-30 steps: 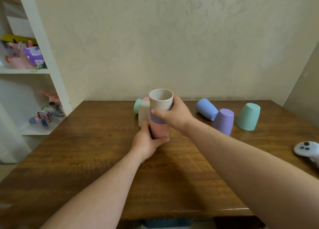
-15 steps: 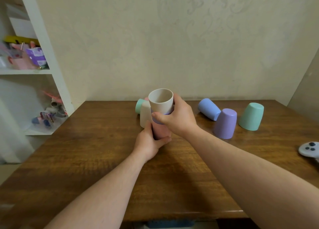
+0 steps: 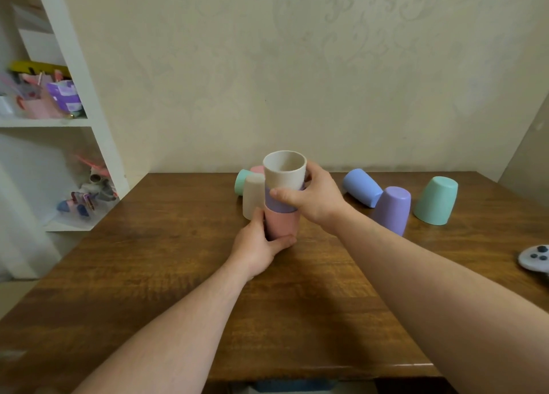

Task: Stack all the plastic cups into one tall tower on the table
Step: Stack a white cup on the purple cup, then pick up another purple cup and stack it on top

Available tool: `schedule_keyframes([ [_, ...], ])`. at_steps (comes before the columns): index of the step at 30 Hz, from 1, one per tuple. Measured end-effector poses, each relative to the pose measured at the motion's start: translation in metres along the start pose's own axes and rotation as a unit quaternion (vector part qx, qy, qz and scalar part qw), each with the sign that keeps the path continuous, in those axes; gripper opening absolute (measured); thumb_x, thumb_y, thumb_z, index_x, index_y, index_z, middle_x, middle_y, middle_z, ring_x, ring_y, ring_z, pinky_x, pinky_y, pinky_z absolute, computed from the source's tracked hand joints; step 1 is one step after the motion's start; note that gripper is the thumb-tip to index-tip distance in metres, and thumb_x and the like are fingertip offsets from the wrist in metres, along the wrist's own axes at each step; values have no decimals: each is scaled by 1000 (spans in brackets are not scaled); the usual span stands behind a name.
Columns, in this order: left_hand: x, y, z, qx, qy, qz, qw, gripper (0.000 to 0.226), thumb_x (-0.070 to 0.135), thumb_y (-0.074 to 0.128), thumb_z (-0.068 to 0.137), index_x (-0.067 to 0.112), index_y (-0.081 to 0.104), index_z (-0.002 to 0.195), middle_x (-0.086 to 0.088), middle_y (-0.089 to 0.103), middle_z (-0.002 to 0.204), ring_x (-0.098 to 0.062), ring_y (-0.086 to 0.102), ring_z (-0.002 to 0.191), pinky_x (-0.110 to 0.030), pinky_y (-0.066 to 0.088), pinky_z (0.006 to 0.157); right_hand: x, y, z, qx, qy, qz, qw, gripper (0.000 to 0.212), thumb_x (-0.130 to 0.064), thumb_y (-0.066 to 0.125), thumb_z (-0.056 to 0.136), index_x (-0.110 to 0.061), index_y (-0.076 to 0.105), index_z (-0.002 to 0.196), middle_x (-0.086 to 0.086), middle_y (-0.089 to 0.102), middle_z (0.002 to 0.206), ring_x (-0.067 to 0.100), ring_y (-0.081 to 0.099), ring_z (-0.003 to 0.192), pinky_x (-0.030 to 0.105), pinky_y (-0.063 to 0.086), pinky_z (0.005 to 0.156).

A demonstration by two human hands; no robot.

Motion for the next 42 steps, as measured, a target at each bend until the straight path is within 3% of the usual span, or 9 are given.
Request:
schedule_keyframes([
  [6,-2,2,1,5,0,11,1000,66,48,85,87,36,43,136,9,64,126,-17,62,114,-38,55,92,3,2,0,12,2,-12,1000,52,-32,100,73,-42,66,112,-15,76,114,8,73,109,38,64,95],
  [13,-2,3,2,16,15,43,999,68,53,83,87,33,42,137,9,63,124,-19,64,112,-40,58,91,13,4,-2,19,23,-18,999,69,-41,99,73,-29,69,134,-13,77,120,8,74,112,42,63,100],
  [18,5,5,4,33,15,87,995,76,62,86,78,31,46,136,10,66,119,-14,62,101,-32,52,78,5,-24,-20,-28,40,-92,995,131,-60,97,67,-28,27,172,-2,55,162,16,54,147,44,47,122],
  [24,29,34,19,-19,6,107,994,79,63,93,67,32,61,132,8,73,123,-17,68,110,-36,57,91,6,-144,-14,80,58,-322,942,77,-45,76,93,-28,48,163,7,50,164,33,42,155,46,34,127],
  [27,33,48,16,1,14,107,994,82,62,92,70,29,59,138,6,71,131,-18,68,115,-30,52,88,48,-159,-18,9,156,-409,899,83,-41,73,95,-35,35,169,9,22,179,41,21,163,47,21,131],
  [30,34,51,11,29,30,103,994,82,61,90,73,26,59,140,5,71,133,-18,68,117,-29,51,89,89,-152,-30,-63,179,-492,850,88,-36,67,95,-48,19,168,-2,-5,181,45,18,158,55,33,126],
  [35,35,48,7,48,38,112,992,81,63,88,74,26,58,139,6,72,132,-16,69,115,-30,54,91,79,-143,-27,-34,122,-515,848,69,-9,53,98,-38,46,160,2,18,171,43,40,135,46,50,108],
  [39,34,47,5,47,34,104,993,82,64,88,75,27,57,142,6,71,135,-17,69,118,-30,55,92,67,-129,-22,-33,111,-448,886,63,-16,73,94,-35,58,151,4,33,153,37,56,126,43,51,110],
  [42,34,46,3,54,39,103,992,79,63,88,76,27,58,140,6,72,132,-16,69,115,-30,55,90,73,-123,-28,-33,150,-386,910,78,-27,87,87,-26,51,156,9,28,154,33,60,126,40,50,114],
])
Point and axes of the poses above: each hand's wrist, its own z-axis towards the middle knuckle, its own y-axis out of the palm, x = y × z, the point moved 10 cm from there along z, towards the middle knuckle
